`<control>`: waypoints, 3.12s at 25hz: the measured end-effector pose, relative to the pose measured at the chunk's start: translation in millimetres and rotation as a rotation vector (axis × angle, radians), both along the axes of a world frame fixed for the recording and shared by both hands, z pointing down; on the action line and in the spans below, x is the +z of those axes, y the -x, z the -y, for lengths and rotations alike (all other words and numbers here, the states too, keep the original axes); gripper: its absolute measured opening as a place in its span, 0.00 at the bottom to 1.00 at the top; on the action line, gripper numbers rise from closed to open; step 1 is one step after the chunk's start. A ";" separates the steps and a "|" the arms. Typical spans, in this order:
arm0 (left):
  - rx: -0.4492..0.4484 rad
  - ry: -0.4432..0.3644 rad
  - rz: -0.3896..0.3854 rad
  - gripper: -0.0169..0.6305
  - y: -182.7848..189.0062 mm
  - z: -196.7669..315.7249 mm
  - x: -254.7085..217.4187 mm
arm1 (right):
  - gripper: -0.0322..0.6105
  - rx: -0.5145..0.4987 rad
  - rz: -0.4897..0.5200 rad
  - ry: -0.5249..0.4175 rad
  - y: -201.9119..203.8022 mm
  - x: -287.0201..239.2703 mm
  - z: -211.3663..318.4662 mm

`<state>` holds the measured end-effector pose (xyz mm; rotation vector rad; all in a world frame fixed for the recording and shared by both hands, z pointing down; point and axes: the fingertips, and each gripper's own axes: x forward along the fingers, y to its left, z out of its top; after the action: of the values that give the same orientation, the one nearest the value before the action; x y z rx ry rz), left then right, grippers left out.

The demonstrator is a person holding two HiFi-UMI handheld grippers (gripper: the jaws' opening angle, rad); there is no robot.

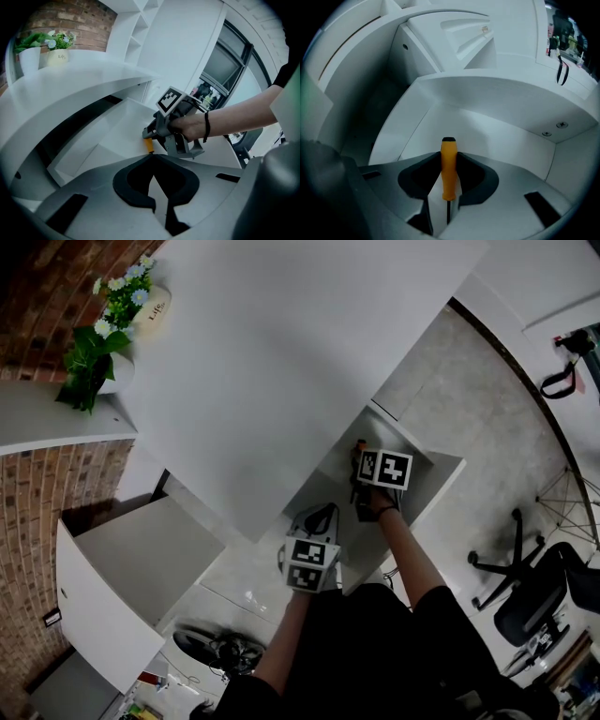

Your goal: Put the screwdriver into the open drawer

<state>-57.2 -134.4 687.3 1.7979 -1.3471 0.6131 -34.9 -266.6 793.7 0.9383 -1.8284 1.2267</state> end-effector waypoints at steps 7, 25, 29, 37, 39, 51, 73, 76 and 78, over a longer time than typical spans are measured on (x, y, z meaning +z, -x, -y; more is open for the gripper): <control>-0.021 0.001 0.003 0.04 2.7 1.2 2.1 | 0.22 -0.023 -0.023 0.010 2.2 6.0 -2.2; -0.024 -0.002 0.008 0.04 1.3 -0.9 -4.5 | 0.27 -0.031 -0.046 -0.046 9.0 0.3 -3.5; -0.012 -0.005 0.010 0.04 0.0 -2.8 -8.8 | 0.28 -0.006 -0.049 -0.051 5.0 -4.9 -0.1; -0.005 -0.049 0.024 0.04 2.7 1.8 -26.8 | 0.27 0.052 0.024 -0.077 2.2 -41.5 6.6; -0.004 -0.064 0.024 0.04 2.6 2.4 -33.3 | 0.24 0.059 0.059 -0.073 2.6 -50.9 4.3; -0.025 -0.229 0.019 0.04 10.3 11.2 -92.1 | 0.09 0.013 0.265 -0.108 5.1 -130.7 -16.7; -0.048 -0.543 0.057 0.04 44.9 8.4 -229.2 | 0.08 -0.175 0.661 -0.560 -4.5 -348.3 -53.6; -0.064 -0.566 0.071 0.04 50.0 3.3 -238.9 | 0.08 -0.176 0.669 -0.621 -10.8 -367.5 -54.2; -0.075 -0.585 0.086 0.04 53.8 2.4 -248.6 | 0.08 -0.167 0.675 -0.660 -15.4 -379.4 -53.8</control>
<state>-111.0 -136.8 438.6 2.1770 -1.7731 0.2670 -19.5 -212.8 414.3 0.7084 -2.8939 0.8906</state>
